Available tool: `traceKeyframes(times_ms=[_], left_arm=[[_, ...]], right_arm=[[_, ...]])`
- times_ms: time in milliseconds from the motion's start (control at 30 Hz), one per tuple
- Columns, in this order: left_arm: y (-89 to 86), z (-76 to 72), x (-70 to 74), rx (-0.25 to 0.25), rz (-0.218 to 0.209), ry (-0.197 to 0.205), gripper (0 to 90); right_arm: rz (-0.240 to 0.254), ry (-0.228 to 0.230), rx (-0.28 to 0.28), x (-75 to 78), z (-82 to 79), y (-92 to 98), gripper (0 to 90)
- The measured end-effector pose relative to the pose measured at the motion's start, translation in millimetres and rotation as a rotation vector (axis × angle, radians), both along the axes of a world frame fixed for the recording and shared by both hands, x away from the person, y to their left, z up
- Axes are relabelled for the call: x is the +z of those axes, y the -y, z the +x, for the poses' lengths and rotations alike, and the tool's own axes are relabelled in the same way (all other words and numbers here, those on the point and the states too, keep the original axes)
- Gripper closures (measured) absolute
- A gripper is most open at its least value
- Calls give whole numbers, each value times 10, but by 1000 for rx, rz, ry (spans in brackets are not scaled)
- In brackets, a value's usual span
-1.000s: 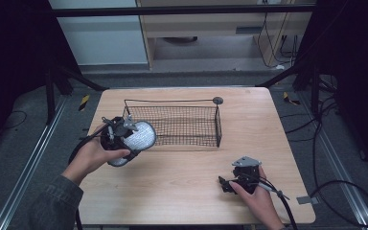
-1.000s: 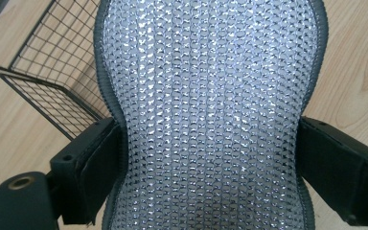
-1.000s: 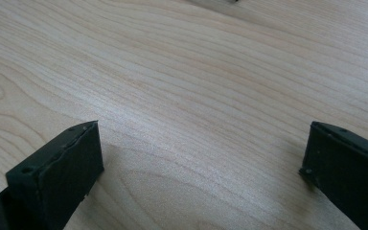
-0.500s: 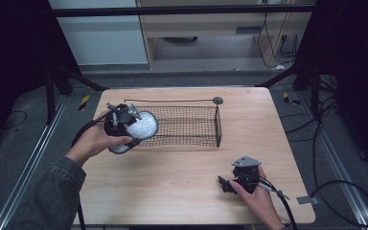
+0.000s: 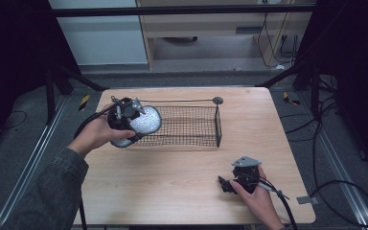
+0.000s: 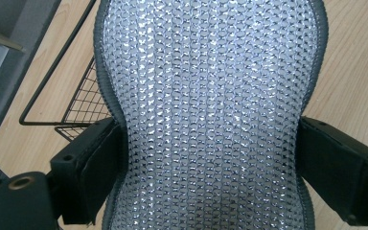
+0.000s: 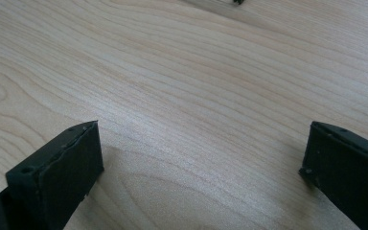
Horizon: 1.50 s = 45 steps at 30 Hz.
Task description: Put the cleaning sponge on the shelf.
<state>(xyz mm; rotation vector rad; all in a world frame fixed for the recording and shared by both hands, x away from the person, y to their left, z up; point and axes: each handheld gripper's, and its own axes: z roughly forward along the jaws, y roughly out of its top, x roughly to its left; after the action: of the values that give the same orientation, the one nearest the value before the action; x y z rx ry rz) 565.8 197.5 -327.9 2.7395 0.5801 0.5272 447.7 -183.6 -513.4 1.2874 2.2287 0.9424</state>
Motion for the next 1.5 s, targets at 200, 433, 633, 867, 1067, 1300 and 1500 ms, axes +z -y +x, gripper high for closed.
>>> traceKeyframes(times_ms=[200, 433, 633, 867, 1067, 1300, 1500], left_arm=[[37, 37, 17, -8, 4, 4, 112], [96, 77, 32, -29, 13, 10, 112], [132, 97, 24, -40, 19, 8, 112], [164, 119, 28, -56, 25, 10, 112], [187, 165, 18, -63, 29, 7, 112], [227, 204, 40, -86, 27, 11, 111], [270, 255, 42, -105, 31, 17, 111]], right_arm=[[-1, 2, 2, -1, 2, 0, 4], [-1, 1, 1, 0, 2, 0, 3], [-1, 2, 1, 0, 3, -1, 4], [-1, 1, 0, 0, 3, -1, 4], [-1, 1, 0, 0, 3, -2, 4], [-1, 2, 0, 0, 5, -2, 4], [0, 0, -1, 1, 4, -3, 4]])
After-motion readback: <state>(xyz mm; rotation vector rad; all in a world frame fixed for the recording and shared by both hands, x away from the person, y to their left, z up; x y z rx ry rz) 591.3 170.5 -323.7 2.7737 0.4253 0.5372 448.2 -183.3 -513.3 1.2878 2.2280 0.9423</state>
